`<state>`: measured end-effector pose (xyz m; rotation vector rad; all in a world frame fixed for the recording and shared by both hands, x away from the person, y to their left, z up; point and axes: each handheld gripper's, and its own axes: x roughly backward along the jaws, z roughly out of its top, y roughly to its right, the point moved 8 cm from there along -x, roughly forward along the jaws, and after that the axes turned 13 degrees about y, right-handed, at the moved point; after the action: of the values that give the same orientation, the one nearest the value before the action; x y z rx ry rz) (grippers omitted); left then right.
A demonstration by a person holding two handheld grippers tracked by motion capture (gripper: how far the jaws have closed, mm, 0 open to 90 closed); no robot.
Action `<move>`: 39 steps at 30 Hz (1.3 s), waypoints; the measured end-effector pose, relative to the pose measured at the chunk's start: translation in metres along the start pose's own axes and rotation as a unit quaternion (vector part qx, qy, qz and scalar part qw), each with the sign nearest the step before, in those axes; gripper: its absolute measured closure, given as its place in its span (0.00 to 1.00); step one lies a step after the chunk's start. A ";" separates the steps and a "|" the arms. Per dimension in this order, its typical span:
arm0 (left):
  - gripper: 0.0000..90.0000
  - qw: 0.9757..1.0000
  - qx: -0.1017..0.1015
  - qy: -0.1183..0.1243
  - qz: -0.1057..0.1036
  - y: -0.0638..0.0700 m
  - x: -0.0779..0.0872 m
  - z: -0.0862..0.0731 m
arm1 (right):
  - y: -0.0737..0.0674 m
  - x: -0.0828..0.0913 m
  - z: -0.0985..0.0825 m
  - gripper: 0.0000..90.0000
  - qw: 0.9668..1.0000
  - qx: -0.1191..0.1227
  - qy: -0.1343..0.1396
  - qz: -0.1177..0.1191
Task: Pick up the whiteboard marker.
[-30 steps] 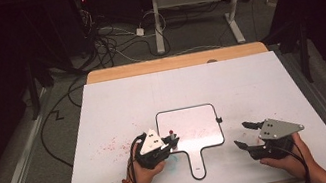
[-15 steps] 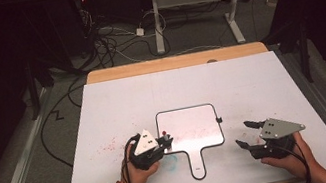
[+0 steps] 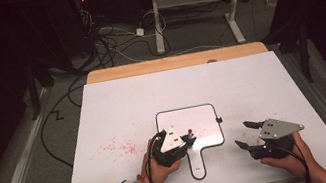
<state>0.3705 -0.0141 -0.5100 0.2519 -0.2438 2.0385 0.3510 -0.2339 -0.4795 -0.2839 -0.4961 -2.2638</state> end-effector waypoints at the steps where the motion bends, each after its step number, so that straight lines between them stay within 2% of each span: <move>1: 0.88 1.000 0.000 -0.002 0.001 -0.002 0.003 -0.001 | 0.000 0.001 0.000 0.39 1.000 -0.001 0.000 -0.001; 6: 0.88 1.000 0.011 -0.012 0.014 -0.014 0.028 -0.010 | 0.003 0.003 0.000 0.39 1.000 -0.002 0.001 -0.006; 8: 0.88 1.000 0.012 -0.012 0.016 -0.015 0.031 -0.011 | 0.003 0.002 0.000 0.39 1.000 -0.001 0.002 -0.005; 10: 0.88 1.000 0.011 -0.010 0.017 -0.014 0.027 -0.010 | 0.002 0.002 0.000 0.39 1.000 -0.002 0.000 -0.005; 11: 0.88 1.000 0.010 -0.007 0.011 -0.011 0.017 -0.007 | 0.001 0.000 0.000 0.39 1.000 0.000 -0.001 -0.003; 12: 0.88 1.000 0.010 -0.007 0.011 -0.011 0.017 -0.007 | 0.001 0.000 0.000 0.39 1.000 0.000 -0.001 -0.003; 17: 0.88 1.000 -0.006 -0.008 0.001 0.000 -0.011 0.004 | 0.001 -0.003 0.001 0.39 1.000 0.001 -0.003 -0.001; 19: 0.88 1.000 -0.004 -0.007 -0.003 0.005 -0.026 0.010 | 0.002 -0.004 0.000 0.39 1.000 -0.001 -0.003 -0.001; 28: 0.88 1.000 0.004 0.004 -0.018 0.016 -0.055 0.020 | 0.005 0.000 -0.002 0.39 1.000 -0.006 -0.001 -0.003; 30: 0.88 1.000 0.007 0.007 -0.021 0.017 -0.058 0.021 | 0.005 0.000 -0.003 0.39 1.000 -0.003 -0.002 -0.004; 33: 0.88 1.000 -0.002 0.003 -0.023 0.016 -0.057 0.020 | 0.005 0.001 -0.003 0.39 1.000 -0.002 -0.002 -0.003; 39: 0.88 1.000 -0.004 -0.007 -0.007 0.000 -0.033 0.011 | 0.008 0.003 -0.004 0.39 1.000 -0.001 -0.001 -0.011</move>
<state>0.3867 -0.0449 -0.5086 0.2615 -0.2580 2.0215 0.3546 -0.2424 -0.4795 -0.2837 -0.5008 -2.2851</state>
